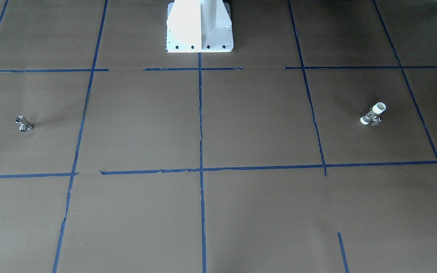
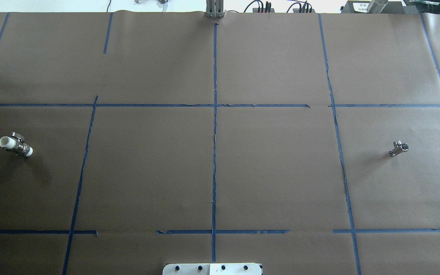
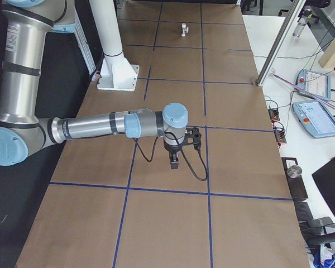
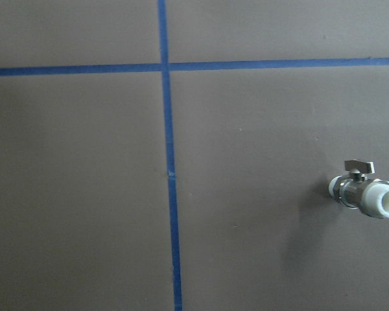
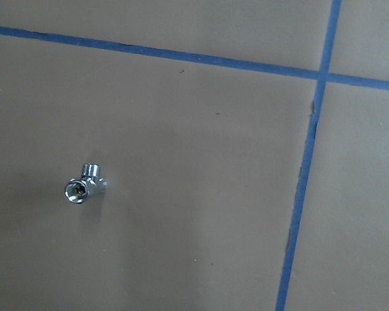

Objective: Assemble PPR valve and pipe with both arms

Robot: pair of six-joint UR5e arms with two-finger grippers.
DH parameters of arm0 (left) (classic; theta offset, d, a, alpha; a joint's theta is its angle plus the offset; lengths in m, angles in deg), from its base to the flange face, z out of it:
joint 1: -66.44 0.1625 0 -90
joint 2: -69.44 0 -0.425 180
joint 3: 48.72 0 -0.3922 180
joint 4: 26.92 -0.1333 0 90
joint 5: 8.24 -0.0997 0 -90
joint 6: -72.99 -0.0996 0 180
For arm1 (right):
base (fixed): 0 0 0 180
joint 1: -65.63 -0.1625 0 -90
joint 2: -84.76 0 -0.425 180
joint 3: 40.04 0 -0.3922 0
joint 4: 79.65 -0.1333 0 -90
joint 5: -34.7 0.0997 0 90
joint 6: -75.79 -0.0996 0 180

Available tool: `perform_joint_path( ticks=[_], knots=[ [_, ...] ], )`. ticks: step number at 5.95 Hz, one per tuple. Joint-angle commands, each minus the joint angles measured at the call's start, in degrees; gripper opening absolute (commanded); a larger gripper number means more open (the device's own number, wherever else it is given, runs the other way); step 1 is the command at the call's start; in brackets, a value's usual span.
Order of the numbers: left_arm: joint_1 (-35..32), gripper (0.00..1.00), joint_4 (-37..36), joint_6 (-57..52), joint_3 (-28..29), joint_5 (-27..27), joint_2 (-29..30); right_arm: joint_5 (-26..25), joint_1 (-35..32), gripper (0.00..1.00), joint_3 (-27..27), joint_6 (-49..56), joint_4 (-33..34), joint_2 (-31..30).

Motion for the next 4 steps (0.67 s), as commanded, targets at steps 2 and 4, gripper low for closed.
perform_joint_path(
  ticks=[2,4],
  knots=[
    [0.98,1.00,1.38,-0.56,-1.23,-0.05,0.06,0.15,-0.79,1.00,0.57,-0.02,0.07,-0.64],
    [1.07,1.00,1.48,-0.30,-0.70,0.73,0.05,0.06,-0.70,1.00,0.75,-0.02,0.07,-0.73]
  ],
)
